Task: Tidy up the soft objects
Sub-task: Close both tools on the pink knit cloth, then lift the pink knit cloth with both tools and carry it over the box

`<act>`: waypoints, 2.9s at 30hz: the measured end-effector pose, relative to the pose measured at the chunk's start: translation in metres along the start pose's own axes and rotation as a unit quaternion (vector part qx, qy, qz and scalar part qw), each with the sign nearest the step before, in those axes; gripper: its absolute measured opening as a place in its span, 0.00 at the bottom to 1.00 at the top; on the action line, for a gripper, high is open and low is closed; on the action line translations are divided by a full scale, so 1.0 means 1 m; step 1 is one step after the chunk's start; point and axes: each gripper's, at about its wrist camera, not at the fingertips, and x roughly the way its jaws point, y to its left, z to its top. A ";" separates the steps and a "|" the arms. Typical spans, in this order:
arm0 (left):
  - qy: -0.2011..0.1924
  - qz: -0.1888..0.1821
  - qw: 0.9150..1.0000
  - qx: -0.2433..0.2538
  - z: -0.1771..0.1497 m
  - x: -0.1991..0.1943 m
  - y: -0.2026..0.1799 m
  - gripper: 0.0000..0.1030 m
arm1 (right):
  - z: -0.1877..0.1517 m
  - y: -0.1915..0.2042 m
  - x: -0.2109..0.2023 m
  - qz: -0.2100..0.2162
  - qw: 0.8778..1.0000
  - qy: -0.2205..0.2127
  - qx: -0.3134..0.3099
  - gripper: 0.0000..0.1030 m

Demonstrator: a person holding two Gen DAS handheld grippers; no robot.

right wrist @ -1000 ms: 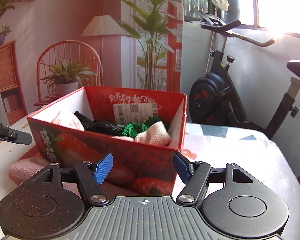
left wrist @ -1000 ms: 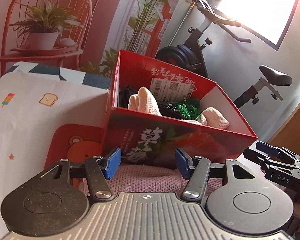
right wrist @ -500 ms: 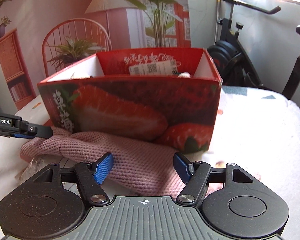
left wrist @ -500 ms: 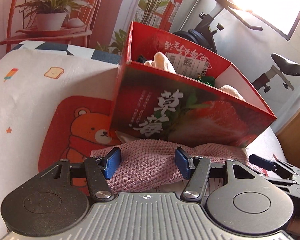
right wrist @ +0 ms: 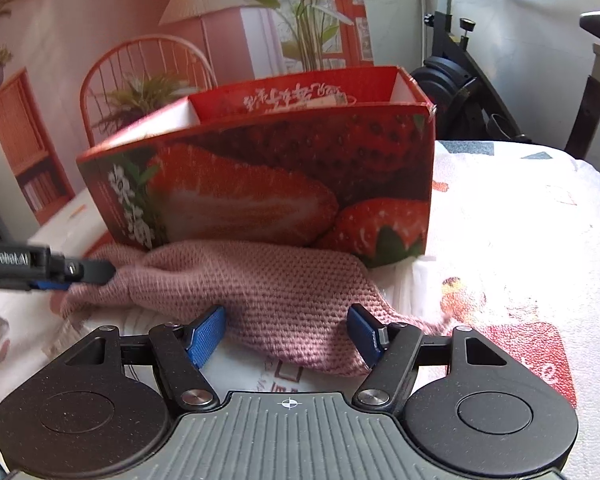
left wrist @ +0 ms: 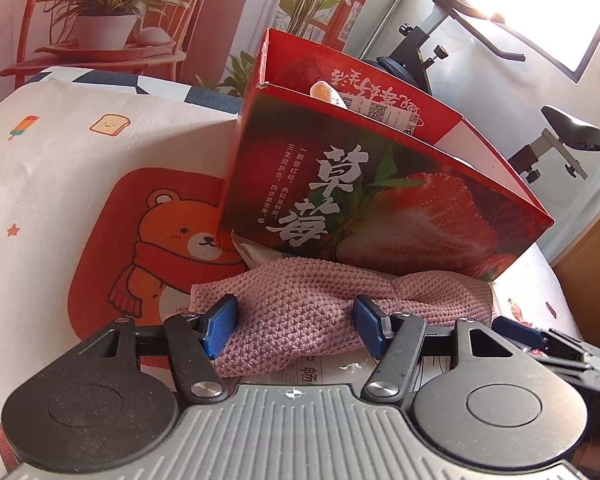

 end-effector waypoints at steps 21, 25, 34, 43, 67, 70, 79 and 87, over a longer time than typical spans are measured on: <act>-0.012 0.015 0.999 0.034 -0.005 -0.012 -0.012 0.52 | 0.003 0.001 0.014 0.012 0.999 0.021 0.037 0.44; -0.013 0.016 0.999 0.034 -0.006 -0.016 -0.014 0.51 | 0.002 0.004 0.011 0.023 0.999 0.022 0.037 0.33; -0.019 0.016 0.999 0.041 -0.009 -0.025 -0.015 0.46 | -0.006 0.012 -0.001 0.039 0.998 0.030 0.035 0.21; -0.034 0.014 0.998 0.048 -0.016 -0.043 -0.022 0.43 | -0.017 0.017 -0.020 0.051 0.998 0.032 0.035 0.20; 0.030 -0.041 0.999 0.014 -0.053 -0.036 -0.017 0.36 | -0.031 0.006 -0.043 0.027 0.998 0.026 0.040 0.20; 0.033 -0.043 0.998 0.009 -0.055 -0.033 -0.014 0.35 | -0.032 0.005 -0.041 0.028 0.998 0.030 0.044 0.21; 0.035 -0.048 0.998 0.005 -0.058 -0.027 -0.010 0.35 | -0.032 0.001 -0.045 0.026 0.998 0.001 0.058 0.28; 0.034 -0.049 0.998 0.008 -0.059 -0.025 -0.008 0.36 | -0.031 -0.004 -0.042 0.020 0.998 -0.010 0.064 0.31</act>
